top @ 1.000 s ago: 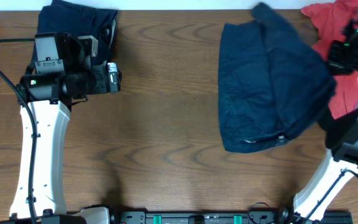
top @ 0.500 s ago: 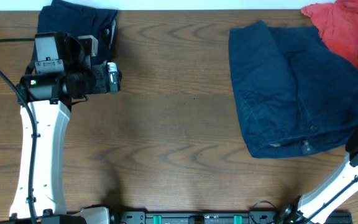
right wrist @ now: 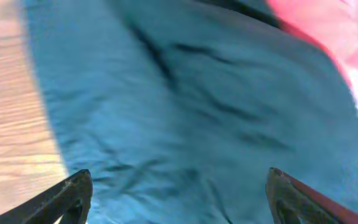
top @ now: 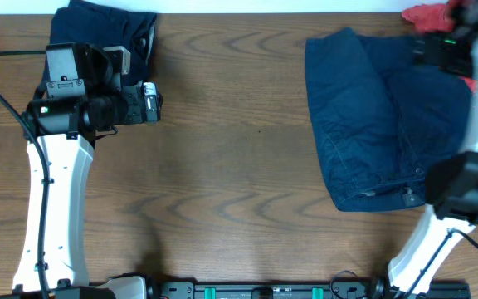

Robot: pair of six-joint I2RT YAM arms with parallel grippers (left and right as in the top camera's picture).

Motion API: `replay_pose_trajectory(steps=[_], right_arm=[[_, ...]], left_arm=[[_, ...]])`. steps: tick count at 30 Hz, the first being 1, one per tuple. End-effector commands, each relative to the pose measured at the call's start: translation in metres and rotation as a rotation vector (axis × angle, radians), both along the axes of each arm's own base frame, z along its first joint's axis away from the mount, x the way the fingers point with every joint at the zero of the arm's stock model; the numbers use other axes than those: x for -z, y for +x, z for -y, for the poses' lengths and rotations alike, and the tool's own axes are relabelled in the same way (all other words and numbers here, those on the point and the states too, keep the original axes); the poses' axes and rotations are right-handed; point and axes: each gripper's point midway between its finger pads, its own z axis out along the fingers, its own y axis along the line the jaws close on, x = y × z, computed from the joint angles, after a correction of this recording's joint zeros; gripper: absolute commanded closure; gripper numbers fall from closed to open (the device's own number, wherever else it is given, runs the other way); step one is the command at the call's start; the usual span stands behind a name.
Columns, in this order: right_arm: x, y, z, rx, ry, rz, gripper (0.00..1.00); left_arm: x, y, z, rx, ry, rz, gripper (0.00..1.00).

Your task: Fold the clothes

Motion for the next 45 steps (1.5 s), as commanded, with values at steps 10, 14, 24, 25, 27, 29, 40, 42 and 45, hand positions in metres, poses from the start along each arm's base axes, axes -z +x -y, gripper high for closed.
replay_pose_trajectory(steps=[10,14,24,25,27,29,40,42,45], right_arm=[[0.144,0.035,-0.126,-0.297,0.058,-0.196,0.17],[0.18,0.043,-0.154,-0.307,0.063,-0.204,0.18],[0.222,0.051,-0.182,-0.315,0.079,-0.202,0.27],[0.23,0.049,-0.186,-0.322,0.089,-0.214,0.28],[0.237,0.044,-0.198,-0.349,0.125,-0.232,0.31],[0.243,0.037,-0.216,-0.412,0.178,-0.247,0.33],[0.243,-0.027,-0.323,-0.786,0.256,-0.327,0.32],[0.244,-0.042,-0.337,-0.849,0.225,-0.352,0.29],[0.243,-0.062,-0.355,-0.91,0.215,-0.384,0.28]], left_arm=[[-0.003,0.001,-0.007,-0.007,0.039,0.011,0.02],[-0.003,0.002,-0.008,-0.008,0.042,0.011,0.02],[-0.003,0.002,-0.008,-0.009,0.042,0.011,0.02],[-0.003,0.002,-0.008,-0.009,0.042,0.011,0.02],[-0.003,0.002,-0.008,-0.009,0.043,0.012,0.02],[-0.002,0.002,-0.011,-0.02,0.059,0.01,0.02],[0.001,0.001,-0.034,-0.094,0.164,-0.002,0.02],[0.001,0.001,-0.038,-0.11,0.181,-0.006,0.02],[0.002,-0.001,-0.043,-0.126,0.199,-0.015,0.02]])
